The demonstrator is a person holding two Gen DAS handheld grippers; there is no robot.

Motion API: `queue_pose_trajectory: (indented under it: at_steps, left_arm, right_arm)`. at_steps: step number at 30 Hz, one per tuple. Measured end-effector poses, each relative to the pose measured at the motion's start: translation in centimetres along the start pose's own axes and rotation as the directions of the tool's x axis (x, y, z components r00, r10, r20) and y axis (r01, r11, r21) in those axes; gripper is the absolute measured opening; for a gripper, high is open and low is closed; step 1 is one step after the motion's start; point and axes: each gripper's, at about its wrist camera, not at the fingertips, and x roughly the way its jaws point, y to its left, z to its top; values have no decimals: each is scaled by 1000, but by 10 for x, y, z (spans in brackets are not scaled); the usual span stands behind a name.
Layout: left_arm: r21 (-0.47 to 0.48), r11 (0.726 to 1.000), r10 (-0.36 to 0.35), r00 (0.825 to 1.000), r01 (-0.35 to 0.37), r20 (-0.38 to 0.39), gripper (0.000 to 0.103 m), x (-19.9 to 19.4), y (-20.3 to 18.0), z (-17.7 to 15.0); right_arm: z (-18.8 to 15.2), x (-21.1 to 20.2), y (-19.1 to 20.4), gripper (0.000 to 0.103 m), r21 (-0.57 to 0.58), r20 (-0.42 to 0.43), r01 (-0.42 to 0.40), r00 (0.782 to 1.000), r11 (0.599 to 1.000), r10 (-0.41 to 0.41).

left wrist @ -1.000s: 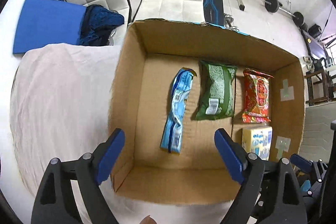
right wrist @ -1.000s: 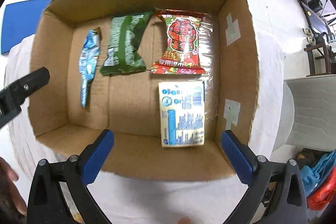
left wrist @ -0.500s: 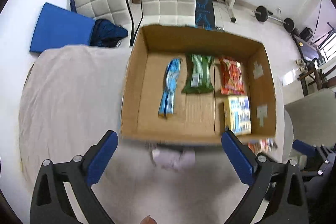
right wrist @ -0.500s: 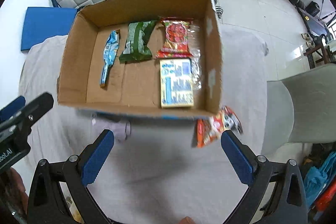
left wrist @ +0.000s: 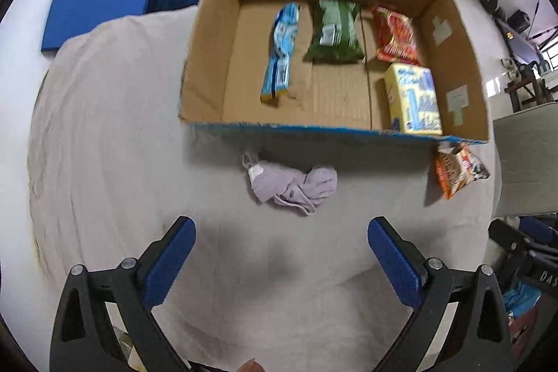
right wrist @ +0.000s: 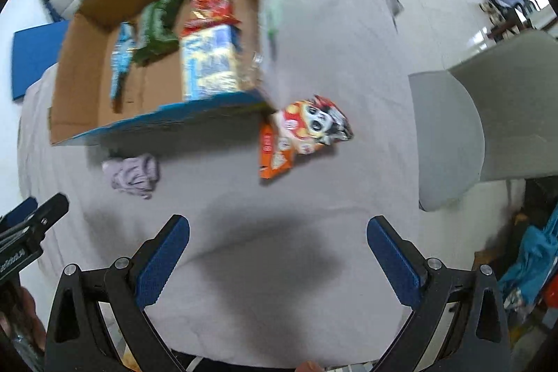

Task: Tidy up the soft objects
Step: 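Withdraw both tools and move toward the lilac cloth and panda bag, then grasp the lilac cloth with the left tool while the right tool grasps the panda-print bag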

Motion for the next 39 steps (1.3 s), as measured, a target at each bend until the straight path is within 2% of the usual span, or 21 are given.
queue_pose_trajectory:
  at_steps: [10, 15, 16, 19, 20, 23, 31, 37, 39]
  left_arm:
    - [-48, 999, 14, 987, -22, -163, 101, 79, 4, 2]
    - [-66, 998, 10, 981, -23, -192, 101, 97, 5, 4]
    - [-70, 997, 15, 980, -29, -198, 101, 101, 5, 5]
    - [-77, 996, 17, 978, -34, -209, 101, 108, 6, 10]
    - [-80, 996, 18, 977, -36, -213, 101, 111, 6, 12]
    - [-97, 995, 15, 973, -38, -231, 101, 119, 9, 16]
    - [-185, 982, -80, 959, 30, -271, 101, 138, 36, 14]
    - [-305, 944, -215, 936, 126, -278, 101, 150, 51, 16]
    - [-322, 936, -230, 938, 141, -259, 101, 151, 54, 20]
  right_arm:
    - [35, 70, -17, 103, 125, -52, -34, 998, 992, 41]
    - [48, 96, -21, 102, 191, -85, -23, 996, 981, 40]
    - [49, 98, -23, 95, 202, -86, -24, 995, 979, 42]
    - [50, 106, -25, 50, 223, -104, -27, 993, 975, 51]
    - [49, 108, -27, 43, 234, -111, -37, 992, 972, 64]
    - [43, 105, -26, 36, 224, -101, -31, 993, 974, 55]
    - [1, 86, -16, 35, 154, -92, -29, 995, 988, 44]
    - [-19, 77, -12, 35, 141, -77, -10, 997, 990, 21]
    - [-24, 78, -7, 35, 148, -82, -11, 996, 989, 23]
